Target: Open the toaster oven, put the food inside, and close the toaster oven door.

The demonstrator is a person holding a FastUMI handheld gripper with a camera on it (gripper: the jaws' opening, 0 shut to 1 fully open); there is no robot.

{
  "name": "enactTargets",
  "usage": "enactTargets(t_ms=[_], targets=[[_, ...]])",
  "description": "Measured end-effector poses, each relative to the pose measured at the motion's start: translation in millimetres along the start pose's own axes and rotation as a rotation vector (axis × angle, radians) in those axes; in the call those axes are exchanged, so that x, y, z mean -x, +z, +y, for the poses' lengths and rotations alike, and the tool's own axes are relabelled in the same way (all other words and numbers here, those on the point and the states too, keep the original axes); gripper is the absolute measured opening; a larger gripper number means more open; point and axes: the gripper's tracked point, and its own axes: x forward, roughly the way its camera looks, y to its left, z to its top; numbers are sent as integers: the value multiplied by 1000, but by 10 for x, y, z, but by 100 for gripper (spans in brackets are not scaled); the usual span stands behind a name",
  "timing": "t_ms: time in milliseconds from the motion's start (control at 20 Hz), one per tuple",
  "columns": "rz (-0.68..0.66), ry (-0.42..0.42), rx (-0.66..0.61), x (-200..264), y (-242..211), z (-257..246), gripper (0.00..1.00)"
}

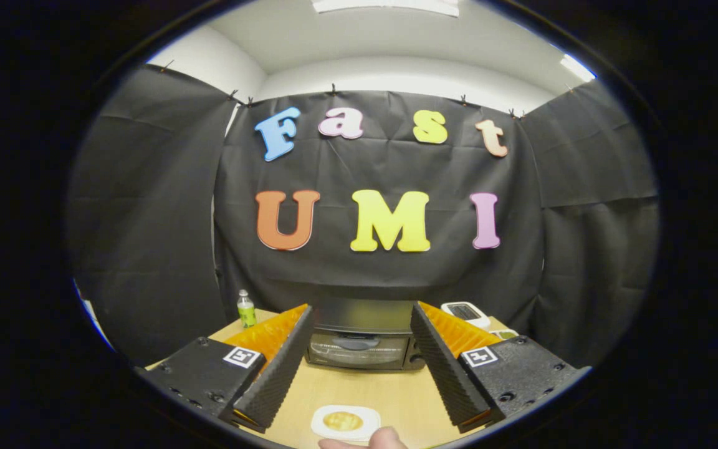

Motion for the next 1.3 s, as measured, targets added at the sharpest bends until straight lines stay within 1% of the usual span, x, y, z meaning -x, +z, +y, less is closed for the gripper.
enactTargets(t_ms=[150, 300, 400, 550, 600, 700, 950, 1100, 1300], targets=[[-27, 1, 12, -231, 42, 35, 100], [-24, 15, -44, -568, -4, 46, 100], [7, 37, -73, -853, -96, 75, 100], [32, -6, -83, -1331, -275, -50, 100], [42, -28, -75, -1492, -370, -78, 100], [71, -44, -49, -1797, -600, -74, 100], [198, -37, -53, -2408, -1262, 47, 100], [232, -37, -23, -2623, -1504, 86, 100], [266, -27, 23, -2738, -1781, 151, 100]])
